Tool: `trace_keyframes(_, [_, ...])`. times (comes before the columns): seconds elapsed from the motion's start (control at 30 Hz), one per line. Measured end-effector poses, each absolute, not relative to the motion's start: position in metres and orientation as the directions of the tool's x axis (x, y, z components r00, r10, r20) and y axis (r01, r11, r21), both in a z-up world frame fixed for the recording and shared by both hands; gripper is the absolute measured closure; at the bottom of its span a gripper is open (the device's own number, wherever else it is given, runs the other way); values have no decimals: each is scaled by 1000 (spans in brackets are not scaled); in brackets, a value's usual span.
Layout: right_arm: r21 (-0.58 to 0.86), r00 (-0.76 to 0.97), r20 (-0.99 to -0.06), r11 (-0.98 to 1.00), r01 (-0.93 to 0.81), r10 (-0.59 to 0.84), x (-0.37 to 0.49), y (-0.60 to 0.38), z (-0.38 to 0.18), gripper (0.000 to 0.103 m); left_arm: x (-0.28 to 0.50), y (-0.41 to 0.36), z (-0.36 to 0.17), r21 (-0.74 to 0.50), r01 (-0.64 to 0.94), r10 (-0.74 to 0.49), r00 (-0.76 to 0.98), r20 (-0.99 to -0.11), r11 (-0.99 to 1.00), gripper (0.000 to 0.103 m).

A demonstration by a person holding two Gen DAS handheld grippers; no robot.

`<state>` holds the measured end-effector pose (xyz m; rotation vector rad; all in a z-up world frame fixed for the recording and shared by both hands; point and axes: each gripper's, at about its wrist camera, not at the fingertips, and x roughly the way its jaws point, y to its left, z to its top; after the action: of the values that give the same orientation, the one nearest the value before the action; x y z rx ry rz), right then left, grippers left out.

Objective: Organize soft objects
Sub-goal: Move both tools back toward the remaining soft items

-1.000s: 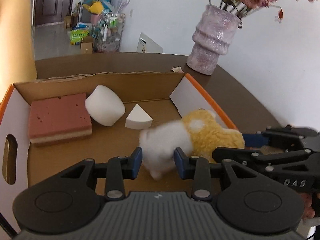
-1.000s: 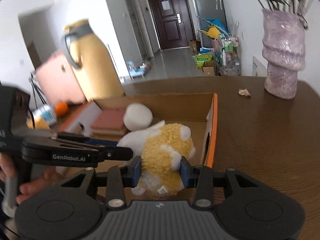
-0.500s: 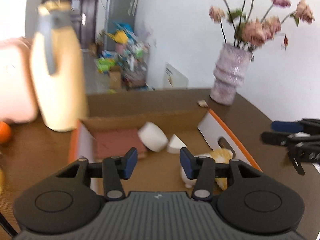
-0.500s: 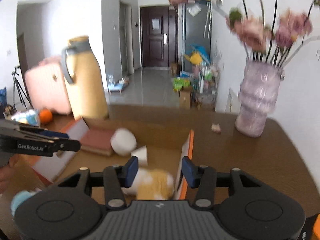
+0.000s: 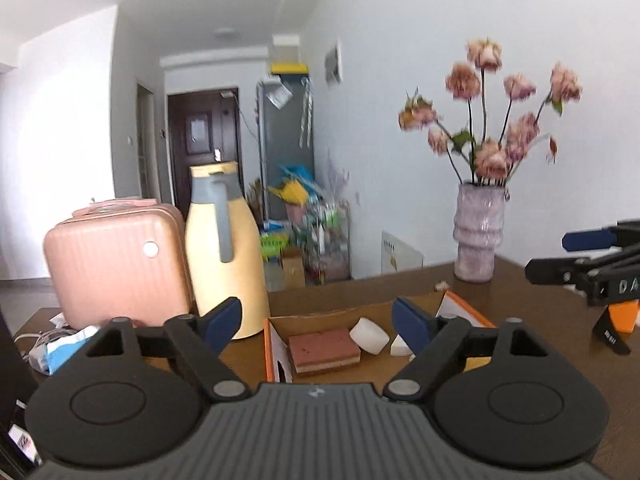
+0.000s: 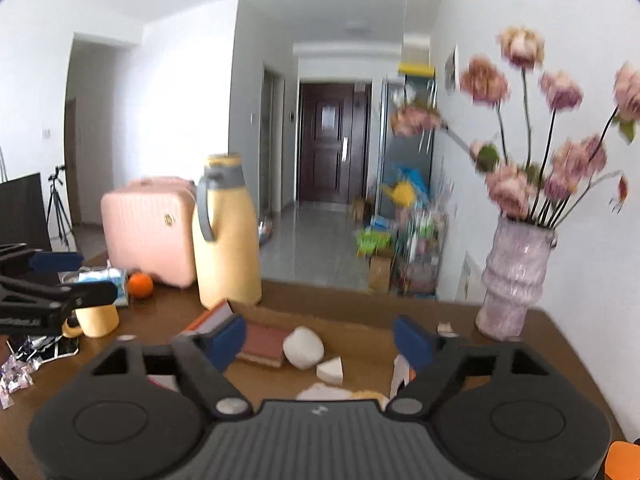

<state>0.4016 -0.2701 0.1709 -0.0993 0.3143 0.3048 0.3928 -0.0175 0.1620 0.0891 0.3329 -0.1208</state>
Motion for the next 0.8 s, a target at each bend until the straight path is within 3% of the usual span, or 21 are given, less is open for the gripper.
trace_keyframes(0.23, [-81, 924, -259, 947, -310, 280, 352, -252, 146, 18, 326, -10, 149, 61, 64, -48, 973, -228, 996, 15])
trace_keyframes(0.4, [-43, 940, -203, 957, -287, 273, 312, -258, 131, 14, 289, -2, 137, 27, 25, -19, 979, -204, 999, 10])
trace_keyframes(0.8, [16, 932, -192, 951, -310, 307, 191, -275, 84, 7, 179, -2, 99, 43, 9, -1, 984, -176, 999, 0])
